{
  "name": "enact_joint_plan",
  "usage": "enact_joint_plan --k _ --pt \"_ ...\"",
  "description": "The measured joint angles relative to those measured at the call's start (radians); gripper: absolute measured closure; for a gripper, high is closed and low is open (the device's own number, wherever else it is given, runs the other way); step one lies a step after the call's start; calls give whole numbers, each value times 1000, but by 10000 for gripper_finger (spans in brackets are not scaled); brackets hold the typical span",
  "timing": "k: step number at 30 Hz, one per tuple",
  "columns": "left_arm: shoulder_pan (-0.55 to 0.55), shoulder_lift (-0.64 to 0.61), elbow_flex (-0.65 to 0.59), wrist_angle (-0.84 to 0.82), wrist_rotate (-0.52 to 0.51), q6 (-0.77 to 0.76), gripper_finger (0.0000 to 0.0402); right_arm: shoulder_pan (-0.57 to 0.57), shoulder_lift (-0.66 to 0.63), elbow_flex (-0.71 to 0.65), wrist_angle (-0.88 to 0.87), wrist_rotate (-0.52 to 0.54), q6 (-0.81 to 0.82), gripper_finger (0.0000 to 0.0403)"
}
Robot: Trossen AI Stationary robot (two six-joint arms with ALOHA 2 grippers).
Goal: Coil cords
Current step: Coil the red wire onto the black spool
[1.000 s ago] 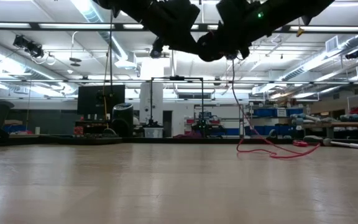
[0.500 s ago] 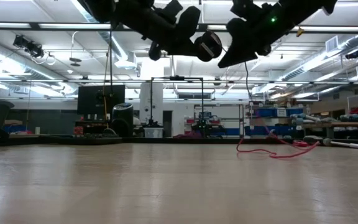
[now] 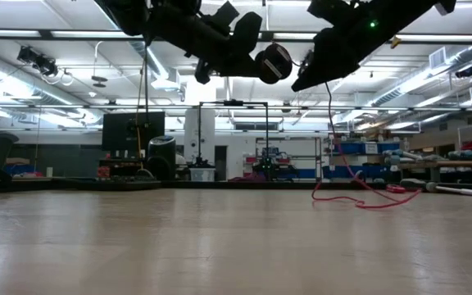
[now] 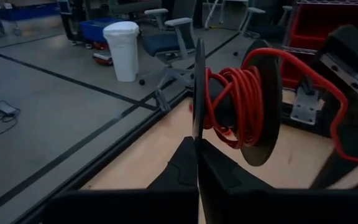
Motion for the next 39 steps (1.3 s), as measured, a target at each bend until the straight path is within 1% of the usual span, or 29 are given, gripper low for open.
enact_joint_plan --k 3,8,12,14,17,22,25,31,35,39 --pt "0 0 0 -1 27 11 401 -2 0 0 -30 11 26 345" --pt "-3 0 0 -1 35 35 401 -23 0 0 -119 43 128 345" --pt "-6 0 0 -1 42 58 401 -29 -1 0 -134 43 133 345" --pt "-11 0 0 3 45 74 401 -39 -1 0 -136 43 102 341" --pt "-19 0 0 5 48 78 401 -55 -1 0 -124 38 93 323" --pt "-20 0 0 2 47 78 401 -84 -1 0 -98 -25 101 269" --pt "-20 0 0 0 47 79 401 -83 -1 0 -101 -27 77 249" --pt "-20 0 0 -19 30 104 401 -45 -28 -1 -127 -31 53 252" --pt "-20 0 0 -27 30 104 401 -23 -67 -1 -180 -41 89 256" --pt "-20 0 0 -25 30 104 401 -21 -85 -1 -179 -106 148 256"
